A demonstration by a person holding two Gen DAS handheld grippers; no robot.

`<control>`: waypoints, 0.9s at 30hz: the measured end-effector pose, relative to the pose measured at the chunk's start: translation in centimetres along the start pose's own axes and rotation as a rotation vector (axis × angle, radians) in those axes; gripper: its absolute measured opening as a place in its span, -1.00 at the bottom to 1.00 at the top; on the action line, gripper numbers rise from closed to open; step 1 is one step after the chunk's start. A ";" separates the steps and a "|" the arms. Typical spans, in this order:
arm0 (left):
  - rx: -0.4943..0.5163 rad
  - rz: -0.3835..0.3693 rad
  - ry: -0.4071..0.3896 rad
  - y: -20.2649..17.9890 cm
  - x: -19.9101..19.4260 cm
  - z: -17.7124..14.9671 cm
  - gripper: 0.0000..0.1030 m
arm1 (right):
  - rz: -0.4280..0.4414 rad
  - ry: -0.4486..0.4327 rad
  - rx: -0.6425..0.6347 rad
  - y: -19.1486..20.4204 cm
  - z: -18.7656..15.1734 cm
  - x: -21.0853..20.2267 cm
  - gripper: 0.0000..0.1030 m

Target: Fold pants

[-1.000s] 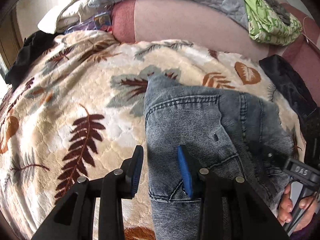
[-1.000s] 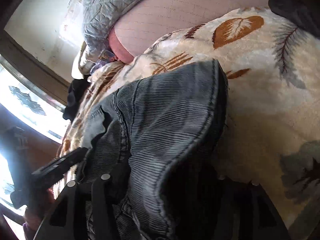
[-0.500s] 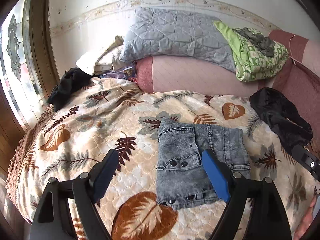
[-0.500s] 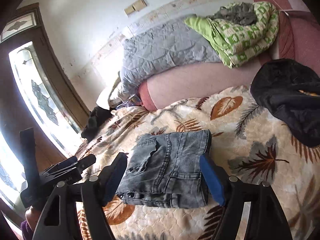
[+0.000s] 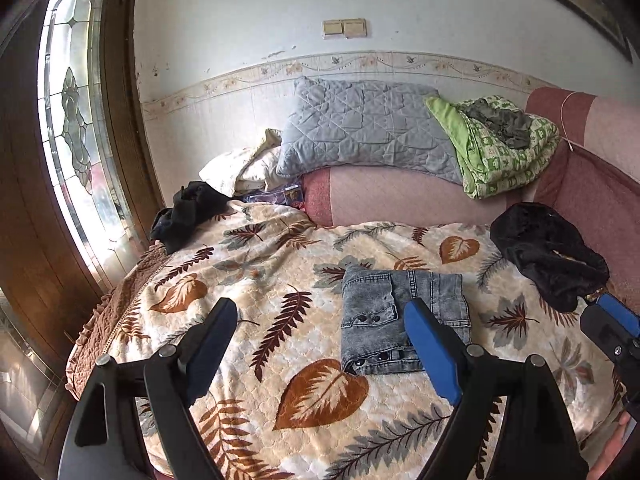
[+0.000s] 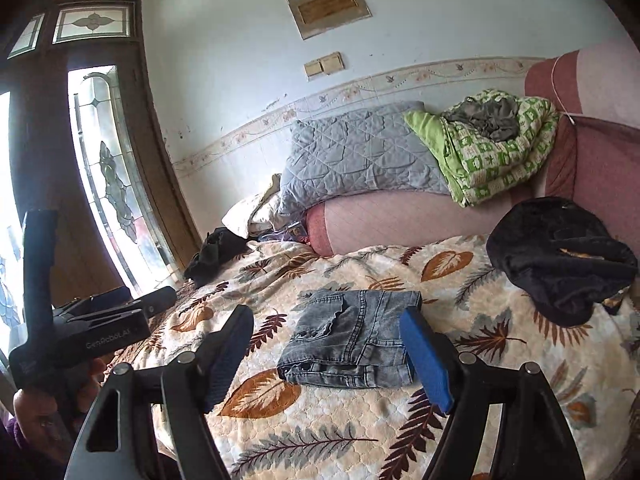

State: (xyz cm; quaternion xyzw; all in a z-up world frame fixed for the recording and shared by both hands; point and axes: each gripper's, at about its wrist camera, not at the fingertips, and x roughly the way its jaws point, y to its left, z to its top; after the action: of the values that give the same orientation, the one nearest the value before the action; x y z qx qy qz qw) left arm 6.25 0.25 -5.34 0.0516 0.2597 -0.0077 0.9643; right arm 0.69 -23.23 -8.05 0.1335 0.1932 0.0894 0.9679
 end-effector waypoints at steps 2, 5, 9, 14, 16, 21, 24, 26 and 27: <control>-0.001 0.023 -0.015 0.3 -1.0 0.1 0.68 | -0.039 -0.022 -0.017 0.7 0.0 -0.7 0.53; -0.005 0.036 -0.035 0.7 -2.3 0.1 0.69 | -0.083 -0.053 -0.060 2.0 -0.2 -1.6 0.53; 0.002 0.050 -0.043 0.9 -3.2 0.0 0.70 | -0.133 -0.087 -0.110 3.6 -0.5 -2.3 0.55; 0.009 0.073 -0.053 0.9 -3.8 -0.1 0.71 | -0.184 -0.125 -0.162 5.0 -0.7 -3.1 0.61; 0.003 0.075 -0.058 1.0 -4.0 -0.1 0.71 | -0.191 -0.132 -0.177 5.3 -0.6 -3.2 0.62; -0.010 0.071 -0.067 1.2 -4.5 0.0 0.72 | -0.197 -0.133 -0.192 5.7 -0.7 -3.4 0.63; -0.012 0.073 -0.069 1.3 -4.7 0.0 0.73 | -0.197 -0.123 -0.200 5.8 -0.9 -3.2 0.63; -0.012 0.078 -0.072 1.3 -4.7 0.0 0.73 | -0.194 -0.120 -0.204 5.9 -1.0 -3.2 0.63; -0.013 0.080 -0.073 1.4 -4.8 0.0 0.73 | -0.193 -0.120 -0.206 5.9 -1.0 -3.2 0.63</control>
State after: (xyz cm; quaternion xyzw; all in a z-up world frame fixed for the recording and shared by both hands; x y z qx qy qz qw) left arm 2.17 1.57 -2.85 0.0556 0.2221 0.0307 0.9730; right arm -3.33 -18.09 -6.10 0.0196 0.1367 0.0073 0.9904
